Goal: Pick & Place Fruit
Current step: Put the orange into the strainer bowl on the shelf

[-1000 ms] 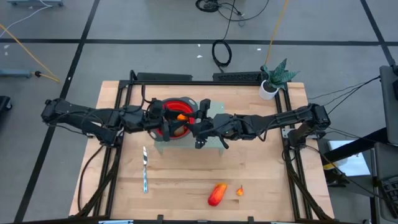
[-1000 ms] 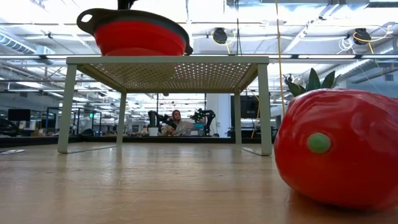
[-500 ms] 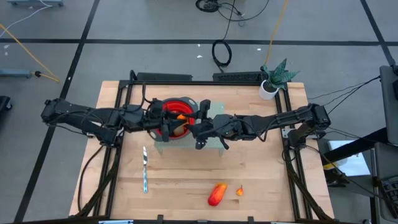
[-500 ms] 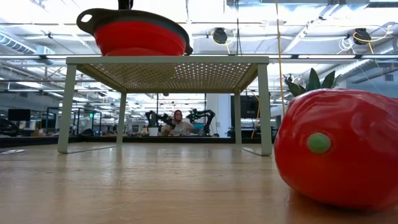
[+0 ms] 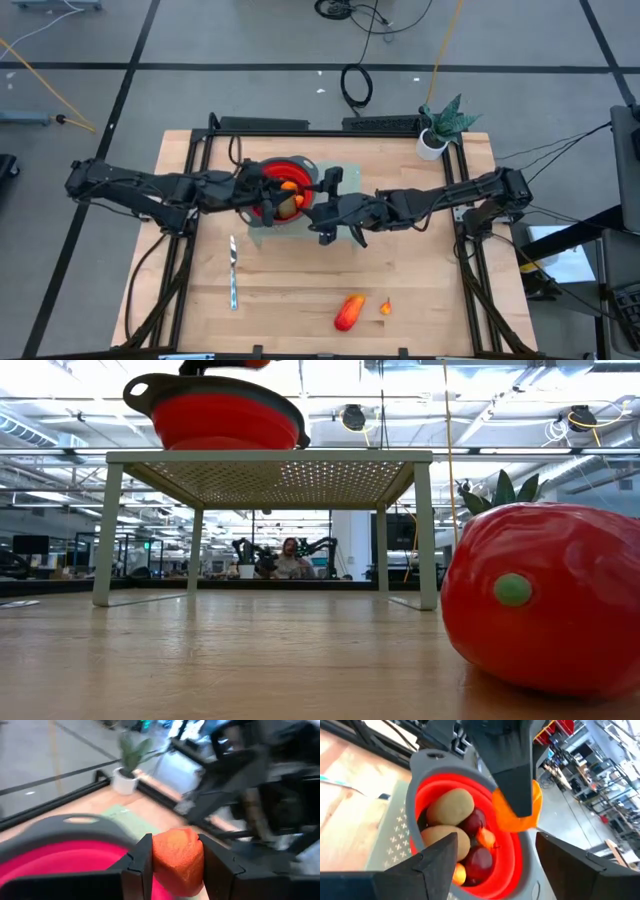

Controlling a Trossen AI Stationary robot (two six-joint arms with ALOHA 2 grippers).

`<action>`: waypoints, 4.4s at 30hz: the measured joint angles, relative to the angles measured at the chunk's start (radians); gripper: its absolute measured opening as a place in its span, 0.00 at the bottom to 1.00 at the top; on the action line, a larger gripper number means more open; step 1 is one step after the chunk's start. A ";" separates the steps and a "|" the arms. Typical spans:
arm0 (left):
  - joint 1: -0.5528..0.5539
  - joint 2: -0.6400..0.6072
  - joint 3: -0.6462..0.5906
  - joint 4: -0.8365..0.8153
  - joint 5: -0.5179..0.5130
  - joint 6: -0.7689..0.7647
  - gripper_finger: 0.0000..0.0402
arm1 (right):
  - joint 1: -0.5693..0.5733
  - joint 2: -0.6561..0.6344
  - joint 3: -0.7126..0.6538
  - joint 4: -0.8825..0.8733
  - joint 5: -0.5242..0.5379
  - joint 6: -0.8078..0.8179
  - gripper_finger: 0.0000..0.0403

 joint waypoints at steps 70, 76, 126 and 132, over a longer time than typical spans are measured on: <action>0.109 -0.099 0.000 -0.388 0.009 -0.108 0.30 | 0.000 -0.984 -1.068 0.541 -0.380 0.647 0.00; 0.109 -0.099 0.000 -0.388 0.007 -0.077 0.30 | 0.000 -1.105 -1.152 0.531 -0.462 0.672 0.00; 0.107 -0.019 -0.001 -0.440 -0.078 0.382 0.32 | 0.000 -1.263 -1.211 0.520 -0.423 0.681 0.00; 0.107 -0.020 0.000 -0.440 -0.078 0.369 0.45 | 0.000 -1.263 -1.211 0.520 -0.424 0.680 0.00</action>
